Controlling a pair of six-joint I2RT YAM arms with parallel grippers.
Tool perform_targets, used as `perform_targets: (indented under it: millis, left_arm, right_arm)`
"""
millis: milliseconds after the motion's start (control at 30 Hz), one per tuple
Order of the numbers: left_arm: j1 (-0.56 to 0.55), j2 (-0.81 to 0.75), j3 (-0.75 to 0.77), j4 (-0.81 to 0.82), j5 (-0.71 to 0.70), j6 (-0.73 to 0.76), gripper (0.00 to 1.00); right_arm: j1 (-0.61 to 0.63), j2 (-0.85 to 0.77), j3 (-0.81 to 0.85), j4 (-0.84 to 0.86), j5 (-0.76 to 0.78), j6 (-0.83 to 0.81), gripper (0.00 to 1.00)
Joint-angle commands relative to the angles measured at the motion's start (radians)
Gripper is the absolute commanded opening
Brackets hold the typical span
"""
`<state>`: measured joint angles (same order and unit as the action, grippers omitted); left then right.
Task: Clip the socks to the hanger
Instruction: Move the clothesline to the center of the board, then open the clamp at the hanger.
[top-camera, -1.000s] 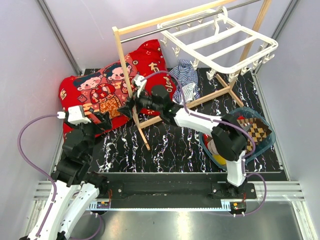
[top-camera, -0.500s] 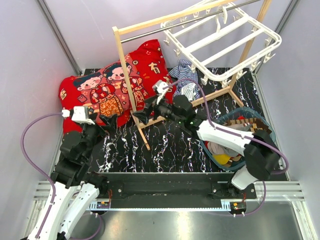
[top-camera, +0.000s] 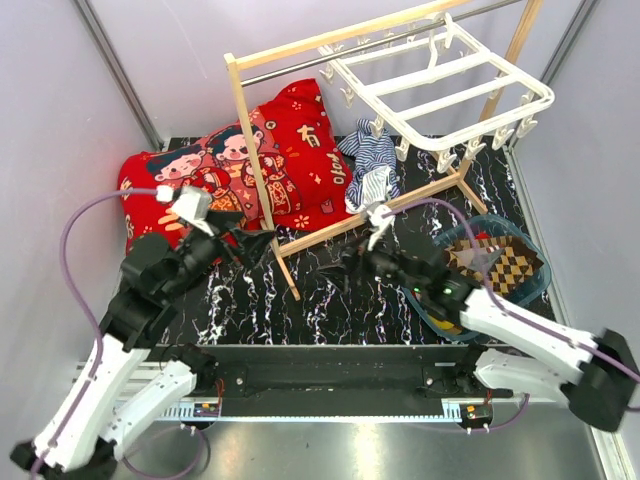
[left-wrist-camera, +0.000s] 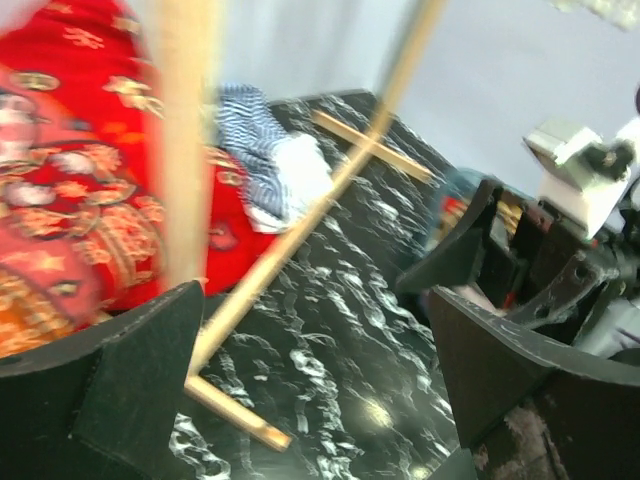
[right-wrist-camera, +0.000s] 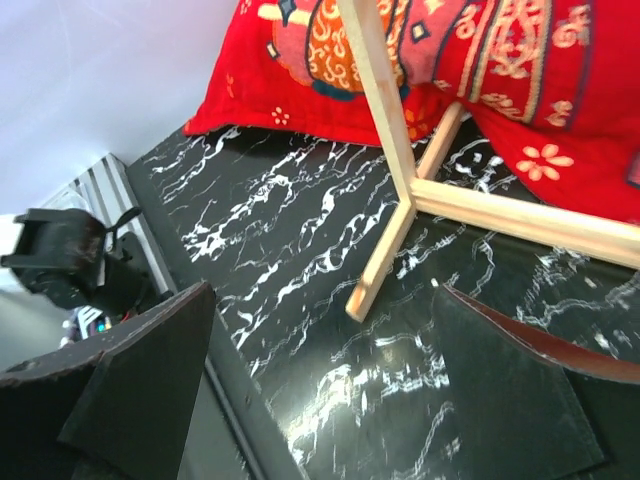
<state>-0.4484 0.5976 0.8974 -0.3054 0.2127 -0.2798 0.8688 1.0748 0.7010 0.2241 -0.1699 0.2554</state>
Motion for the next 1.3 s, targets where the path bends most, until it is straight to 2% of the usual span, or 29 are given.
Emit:
perform_targets:
  millis: [0, 133, 200, 400, 533, 733, 933, 1033, 1267]
  left_arm:
    - [-0.168, 0.079, 0.09, 0.031, -0.085, 0.011, 0.99]
    - [-0.332, 0.171, 0.123, 0.066, -0.205, 0.025, 0.99]
    - [-0.375, 0.194, 0.132, 0.089, -0.28, 0.036, 0.99]
    - [-0.478, 0.321, 0.173, 0.202, -0.366, 0.036, 0.99]
    - [-0.516, 0.407, 0.228, 0.262, -0.43, 0.019, 0.99]
    - [-0.553, 0.519, 0.346, 0.302, -0.545, -0.018, 0.99]
    - [-0.562, 0.628, 0.472, 0.339, -0.625, 0.005, 0.98]
    - [-0.562, 0.692, 0.553, 0.324, -0.631, 0.053, 0.92]
    - [-0.562, 0.82, 0.662, 0.331, -0.65, 0.008, 0.87]
  right_arm:
    - [0.006, -0.182, -0.014, -0.283, 0.072, 0.008, 1.0]
    - [0.006, -0.369, 0.017, -0.472, 0.134, 0.008, 1.0]
    - [0.006, -0.42, 0.04, -0.572, 0.203, 0.013, 1.0]
    - [0.006, -0.507, 0.164, -0.747, 0.345, -0.037, 1.0]
    - [0.007, -0.55, 0.187, -0.778, 0.476, -0.054, 1.0]
    - [0.006, -0.615, 0.175, -0.778, 0.589, -0.068, 1.0]
    - [0.007, -0.658, 0.15, -0.77, 0.61, -0.084, 1.0]
    - [0.006, -0.67, 0.144, -0.76, 0.593, -0.096, 1.0]
    - [0.006, -0.707, 0.117, -0.733, 0.58, -0.123, 1.0]
